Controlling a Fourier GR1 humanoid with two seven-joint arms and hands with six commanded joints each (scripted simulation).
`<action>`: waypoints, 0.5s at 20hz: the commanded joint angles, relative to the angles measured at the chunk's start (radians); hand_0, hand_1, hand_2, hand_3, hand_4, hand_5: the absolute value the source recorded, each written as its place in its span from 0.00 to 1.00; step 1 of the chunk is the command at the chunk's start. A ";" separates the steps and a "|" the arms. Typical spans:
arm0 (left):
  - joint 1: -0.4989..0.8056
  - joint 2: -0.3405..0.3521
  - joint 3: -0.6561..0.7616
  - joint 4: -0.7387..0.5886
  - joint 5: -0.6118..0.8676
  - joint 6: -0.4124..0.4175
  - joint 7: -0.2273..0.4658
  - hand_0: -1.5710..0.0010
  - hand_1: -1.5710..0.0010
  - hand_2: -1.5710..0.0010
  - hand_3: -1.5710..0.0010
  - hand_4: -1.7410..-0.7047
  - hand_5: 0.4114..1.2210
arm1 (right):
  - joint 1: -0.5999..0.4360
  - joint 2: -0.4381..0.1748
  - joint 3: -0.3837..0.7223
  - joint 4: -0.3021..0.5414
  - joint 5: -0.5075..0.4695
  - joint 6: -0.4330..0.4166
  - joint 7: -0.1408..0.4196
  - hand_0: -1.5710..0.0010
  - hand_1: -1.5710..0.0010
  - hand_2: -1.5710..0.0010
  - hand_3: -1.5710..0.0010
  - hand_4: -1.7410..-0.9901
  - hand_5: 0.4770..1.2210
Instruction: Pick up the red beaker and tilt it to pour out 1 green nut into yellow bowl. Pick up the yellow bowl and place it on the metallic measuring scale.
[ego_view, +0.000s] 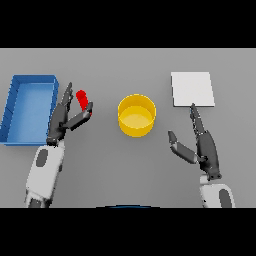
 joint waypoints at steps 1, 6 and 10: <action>-0.017 -0.006 0.002 0.031 -0.006 0.008 -0.028 1.00 1.00 1.00 1.00 0.54 0.27 | -0.004 -0.006 -0.009 -0.002 -0.006 0.000 0.006 1.00 1.00 1.00 1.00 0.66 0.26; -0.116 -0.009 0.014 0.174 -0.043 0.049 -0.105 1.00 1.00 1.00 1.00 0.48 0.30 | 0.000 -0.015 -0.011 -0.011 -0.004 0.000 0.000 1.00 1.00 1.00 1.00 0.65 0.28; -0.209 -0.004 0.034 0.288 -0.054 0.066 -0.129 1.00 1.00 1.00 1.00 0.46 0.33 | -0.010 -0.013 -0.019 -0.007 -0.023 0.009 0.016 1.00 1.00 1.00 1.00 0.63 0.29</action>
